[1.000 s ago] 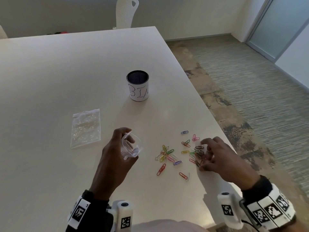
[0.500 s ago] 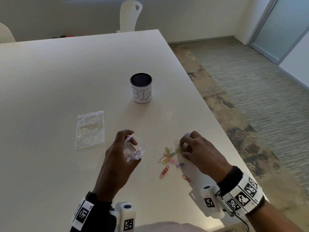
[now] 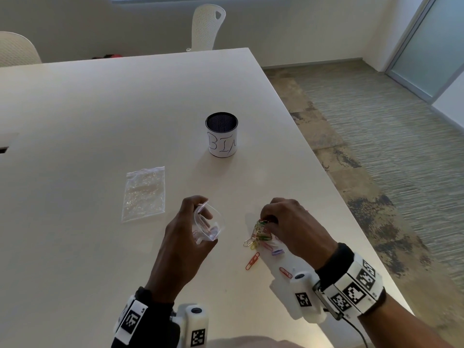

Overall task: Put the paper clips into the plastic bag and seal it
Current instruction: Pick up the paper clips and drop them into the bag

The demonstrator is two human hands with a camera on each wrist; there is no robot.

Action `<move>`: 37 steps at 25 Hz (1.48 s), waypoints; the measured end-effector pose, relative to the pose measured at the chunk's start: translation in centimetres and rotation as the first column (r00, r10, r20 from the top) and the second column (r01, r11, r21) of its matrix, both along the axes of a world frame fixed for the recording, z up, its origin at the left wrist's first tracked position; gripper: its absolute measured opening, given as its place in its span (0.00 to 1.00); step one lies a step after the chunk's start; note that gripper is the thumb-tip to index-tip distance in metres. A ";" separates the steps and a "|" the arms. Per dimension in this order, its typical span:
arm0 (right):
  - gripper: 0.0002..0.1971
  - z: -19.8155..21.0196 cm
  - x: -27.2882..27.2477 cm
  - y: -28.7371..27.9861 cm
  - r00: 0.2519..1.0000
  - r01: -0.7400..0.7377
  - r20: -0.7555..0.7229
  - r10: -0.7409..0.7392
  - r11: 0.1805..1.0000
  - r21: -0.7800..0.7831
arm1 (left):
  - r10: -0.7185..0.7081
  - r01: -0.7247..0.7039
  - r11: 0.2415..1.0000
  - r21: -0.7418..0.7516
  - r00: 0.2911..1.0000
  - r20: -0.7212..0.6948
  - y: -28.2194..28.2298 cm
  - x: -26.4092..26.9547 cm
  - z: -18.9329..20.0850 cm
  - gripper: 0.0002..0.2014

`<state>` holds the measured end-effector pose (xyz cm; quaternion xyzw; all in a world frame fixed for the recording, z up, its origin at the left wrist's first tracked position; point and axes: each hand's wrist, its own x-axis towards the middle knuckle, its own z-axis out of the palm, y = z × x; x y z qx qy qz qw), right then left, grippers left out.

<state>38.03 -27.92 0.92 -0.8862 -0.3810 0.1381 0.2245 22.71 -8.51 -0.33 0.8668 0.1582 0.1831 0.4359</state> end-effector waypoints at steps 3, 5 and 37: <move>0.08 0.3 0.8 -0.7 0.994 0.069 -0.088 -0.059 0.992 0.108 | 0.007 -0.007 1.000 -0.012 1.000 0.001 0.0 -0.1 0.0 0.29; 0.09 0.8 1.1 -1.1 0.956 0.176 -0.269 -0.114 0.961 0.216 | 0.005 -0.005 1.000 -0.012 1.000 0.003 0.0 -0.1 0.0 0.29; 0.07 2.8 1.3 0.9 0.995 0.102 -0.027 -0.099 0.933 0.344 | 0.018 -0.017 0.999 -0.042 1.000 0.023 0.1 -0.6 0.2 0.30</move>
